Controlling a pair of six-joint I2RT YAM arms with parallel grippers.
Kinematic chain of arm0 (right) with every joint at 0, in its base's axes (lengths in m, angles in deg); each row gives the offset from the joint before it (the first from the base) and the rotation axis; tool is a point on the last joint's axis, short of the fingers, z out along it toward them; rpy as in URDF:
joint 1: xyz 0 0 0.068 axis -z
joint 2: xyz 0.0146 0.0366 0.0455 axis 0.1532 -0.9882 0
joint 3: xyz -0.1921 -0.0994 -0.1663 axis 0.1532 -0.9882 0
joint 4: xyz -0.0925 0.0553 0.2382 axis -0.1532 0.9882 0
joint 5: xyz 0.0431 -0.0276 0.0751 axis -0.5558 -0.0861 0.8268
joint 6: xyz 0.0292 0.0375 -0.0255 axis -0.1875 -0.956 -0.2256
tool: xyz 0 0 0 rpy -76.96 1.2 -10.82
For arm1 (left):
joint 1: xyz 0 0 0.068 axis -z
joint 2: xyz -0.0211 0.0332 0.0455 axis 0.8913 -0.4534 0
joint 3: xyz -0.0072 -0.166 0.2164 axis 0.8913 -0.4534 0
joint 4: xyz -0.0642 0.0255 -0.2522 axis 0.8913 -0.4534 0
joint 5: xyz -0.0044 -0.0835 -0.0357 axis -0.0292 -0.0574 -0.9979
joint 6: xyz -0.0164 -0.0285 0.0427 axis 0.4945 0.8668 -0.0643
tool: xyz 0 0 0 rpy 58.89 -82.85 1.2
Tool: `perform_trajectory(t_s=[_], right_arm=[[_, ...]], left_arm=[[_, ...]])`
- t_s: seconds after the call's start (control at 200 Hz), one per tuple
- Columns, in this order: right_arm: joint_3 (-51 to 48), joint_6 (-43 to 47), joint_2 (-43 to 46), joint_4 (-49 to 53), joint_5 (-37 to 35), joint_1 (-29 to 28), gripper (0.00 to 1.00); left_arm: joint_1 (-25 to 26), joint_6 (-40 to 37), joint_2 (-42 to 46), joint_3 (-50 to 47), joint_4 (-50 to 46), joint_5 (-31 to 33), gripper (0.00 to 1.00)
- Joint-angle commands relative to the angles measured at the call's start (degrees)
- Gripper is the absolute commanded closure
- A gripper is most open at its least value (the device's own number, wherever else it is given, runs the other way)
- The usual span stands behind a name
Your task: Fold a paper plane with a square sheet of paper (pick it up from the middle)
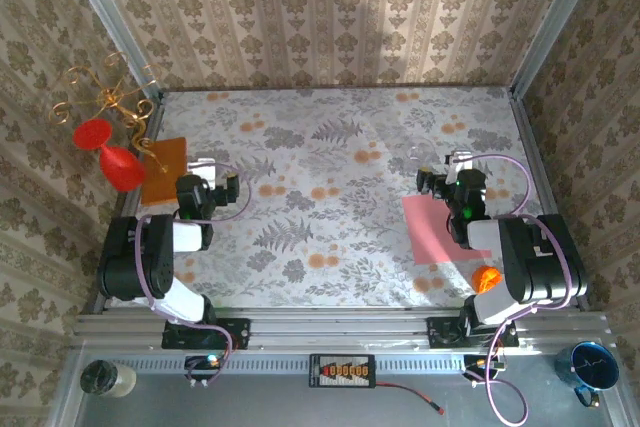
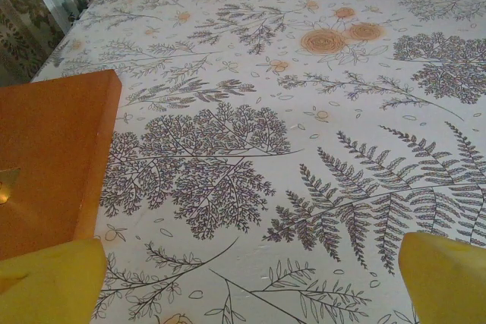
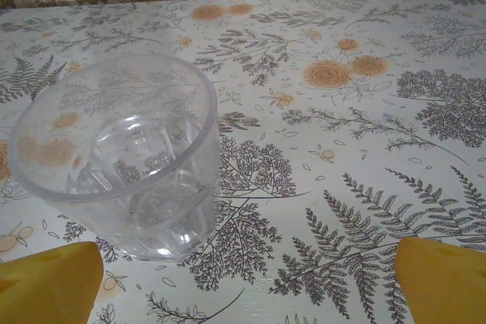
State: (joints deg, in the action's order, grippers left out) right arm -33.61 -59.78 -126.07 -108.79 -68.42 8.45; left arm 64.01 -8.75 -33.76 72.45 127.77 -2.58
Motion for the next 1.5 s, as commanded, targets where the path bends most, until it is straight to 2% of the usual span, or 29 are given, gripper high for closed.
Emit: perform_trajectory(t_s=[0.0,1.16,1.27,1.355,1.49], right_arm=[[1.1,0.9,-0.5,-0.1,0.7,0.3,0.0],[0.9,0.9,-0.4,-0.3,0.7,0.3,0.0],[1.1,-0.8,3.9,2.8,-4.1,0.2,0.0],[2.3,-1.1,10.5,10.4,-6.2,0.1,0.0],[5.8,-7.8,18.5,26.3,-11.4,0.2,0.0]], left_arm=[[-0.2,-1.0,0.2,0.9,0.7,-0.5,0.0],[-0.3,-0.9,0.4,0.9,1.0,-0.2,0.0],[-0.1,-0.2,5.2,4.2,-9.1,1.6,0.0],[0.0,0.8,9.1,8.4,-20.1,2.7,0.0],[1.8,4.3,13.3,11.2,-27.0,4.5,0.0]])
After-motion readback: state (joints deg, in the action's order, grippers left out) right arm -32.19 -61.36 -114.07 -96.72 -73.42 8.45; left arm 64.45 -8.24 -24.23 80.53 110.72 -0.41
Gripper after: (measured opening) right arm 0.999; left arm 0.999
